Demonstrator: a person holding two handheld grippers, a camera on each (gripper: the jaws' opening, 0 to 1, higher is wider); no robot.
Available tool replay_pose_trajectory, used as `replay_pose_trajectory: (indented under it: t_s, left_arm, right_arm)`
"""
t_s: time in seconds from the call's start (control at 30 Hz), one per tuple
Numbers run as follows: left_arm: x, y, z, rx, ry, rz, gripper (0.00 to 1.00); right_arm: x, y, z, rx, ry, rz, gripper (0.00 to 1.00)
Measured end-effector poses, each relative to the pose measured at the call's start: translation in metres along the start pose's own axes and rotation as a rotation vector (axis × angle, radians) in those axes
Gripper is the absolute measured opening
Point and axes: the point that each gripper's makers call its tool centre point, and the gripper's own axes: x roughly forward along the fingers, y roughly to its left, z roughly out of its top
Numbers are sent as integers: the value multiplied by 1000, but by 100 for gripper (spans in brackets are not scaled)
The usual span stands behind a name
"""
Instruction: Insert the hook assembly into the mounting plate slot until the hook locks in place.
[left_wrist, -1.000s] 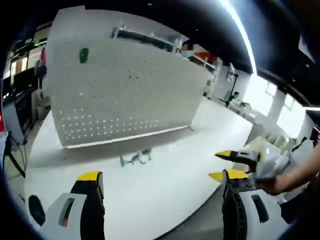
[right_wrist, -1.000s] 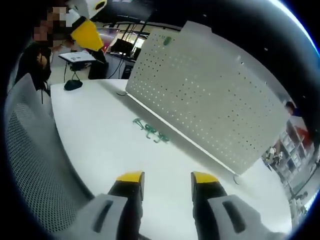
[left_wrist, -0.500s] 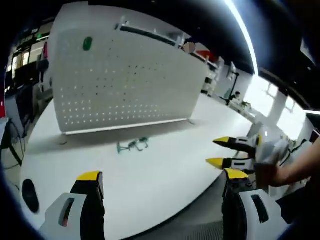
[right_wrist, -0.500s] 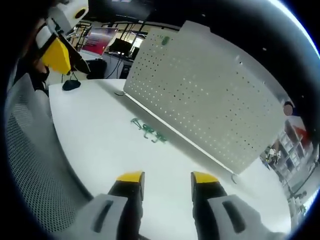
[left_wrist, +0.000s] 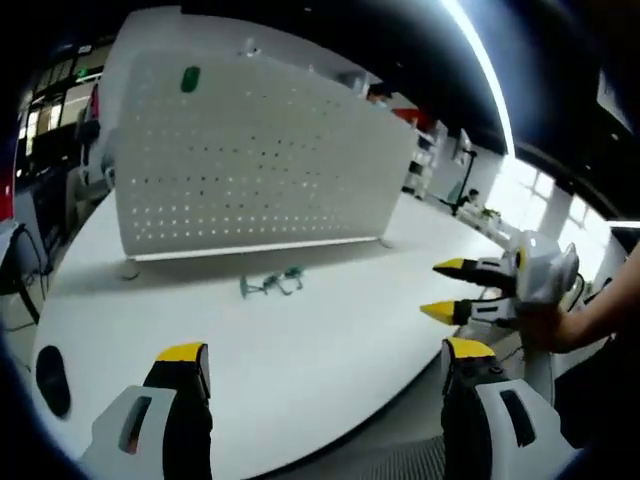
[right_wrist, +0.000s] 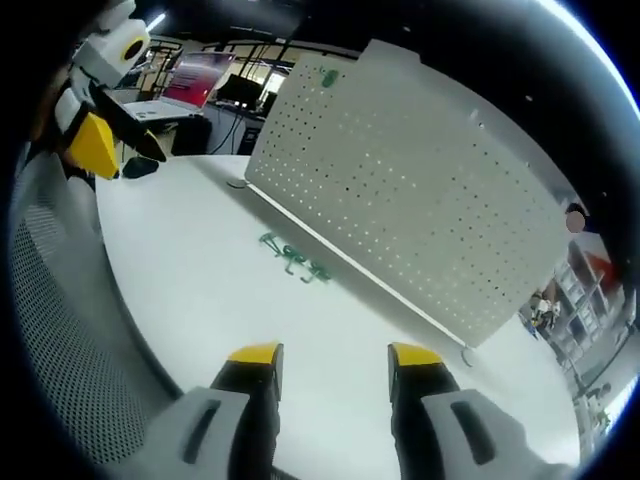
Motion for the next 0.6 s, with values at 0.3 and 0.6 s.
replay_pose_trajectory:
  t_s: [0.3, 0.6]
  left_arm:
    - [-2, 1, -3, 1, -3, 8, 98]
    - [-3, -1, 2, 24, -35, 8, 97]
  right_arm:
    - [-2, -6, -1, 5, -3, -21, 38]
    - [-5, -17, 2, -11, -36, -66, 39]
